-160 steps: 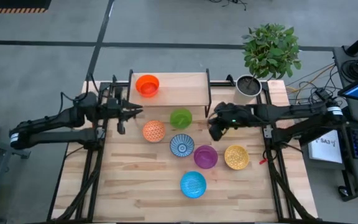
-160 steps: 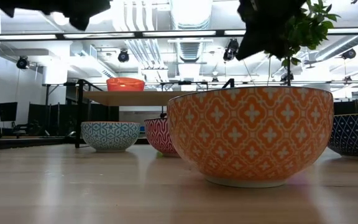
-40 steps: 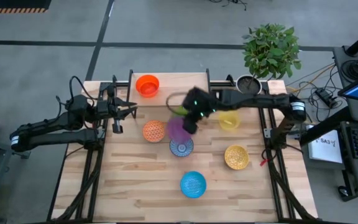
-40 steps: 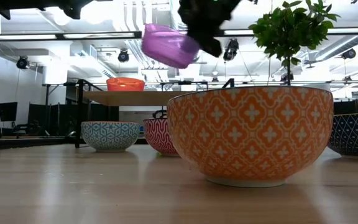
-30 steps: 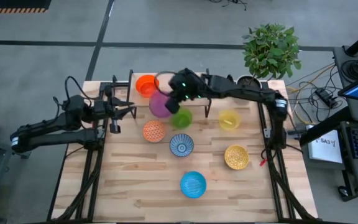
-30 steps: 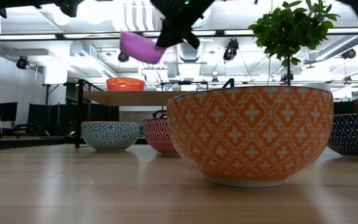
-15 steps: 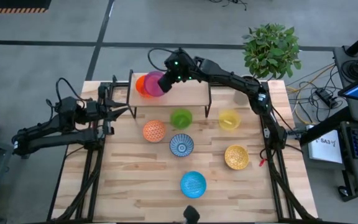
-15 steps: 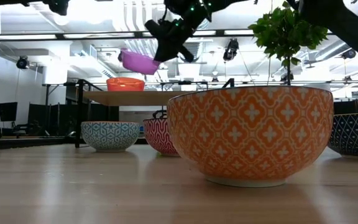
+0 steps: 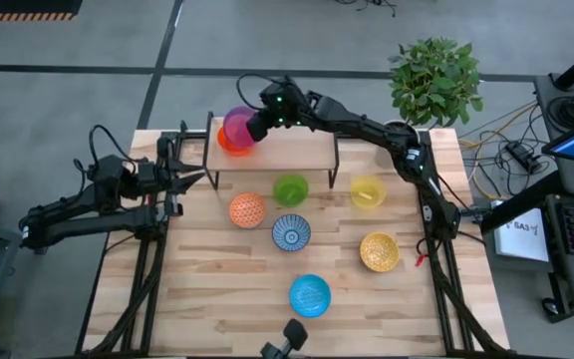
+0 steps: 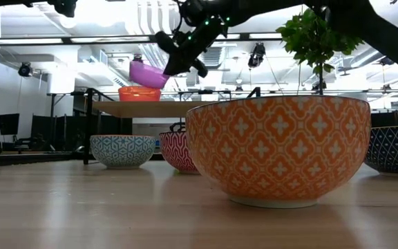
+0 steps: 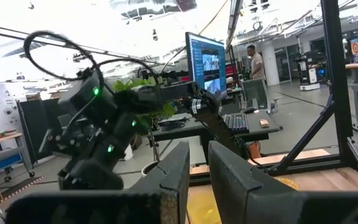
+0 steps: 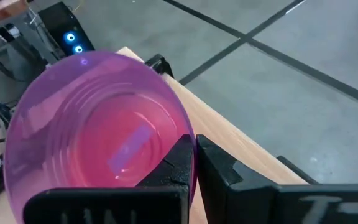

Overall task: Place and stack bowls onto a shelf
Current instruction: Stack the transparent violet bowl on top of the transparent orange bowl on the shelf, then put the orange patterned bowl on the shelf

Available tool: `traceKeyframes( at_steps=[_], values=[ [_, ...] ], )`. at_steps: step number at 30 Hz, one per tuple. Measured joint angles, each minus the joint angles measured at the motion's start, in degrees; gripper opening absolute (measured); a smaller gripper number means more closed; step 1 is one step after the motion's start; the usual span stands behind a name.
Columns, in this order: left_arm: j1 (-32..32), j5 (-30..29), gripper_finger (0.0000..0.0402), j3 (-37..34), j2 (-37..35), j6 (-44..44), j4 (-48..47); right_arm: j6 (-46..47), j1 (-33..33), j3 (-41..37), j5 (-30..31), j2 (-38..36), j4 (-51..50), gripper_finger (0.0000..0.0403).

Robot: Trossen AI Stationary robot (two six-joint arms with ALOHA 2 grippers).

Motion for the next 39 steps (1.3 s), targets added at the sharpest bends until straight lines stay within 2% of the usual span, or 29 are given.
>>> traceKeyframes(
  at_steps=[6,18,23,27,31,39],
  values=[
    [0.00,0.00,0.0043,-0.02,0.00,0.02,-0.09,-0.79,0.02,-0.66,0.00,0.34,2.95,0.0018],
    [0.00,0.00,0.0043,-0.04,0.00,0.03,-0.09,-1.51,0.02,-1.09,0.02,0.36,3.92,0.0098],
    [0.02,0.00,0.0043,-0.07,0.00,0.04,-0.18,-5.47,0.48,-1.47,-0.25,0.36,5.78,0.0113],
    [0.01,0.00,0.0043,-0.07,0.00,0.51,-0.66,-8.92,1.87,-3.42,-0.47,0.36,8.30,0.0105],
    [0.02,0.00,0.0042,-0.07,0.00,1.29,-1.52,-12.73,3.51,-5.55,-0.43,0.36,9.70,0.0080],
    [0.01,-0.01,0.0043,-0.07,0.27,1.36,-1.91,-21.39,9.37,-5.62,-0.45,-2.04,3.10,0.0019]
  ],
)
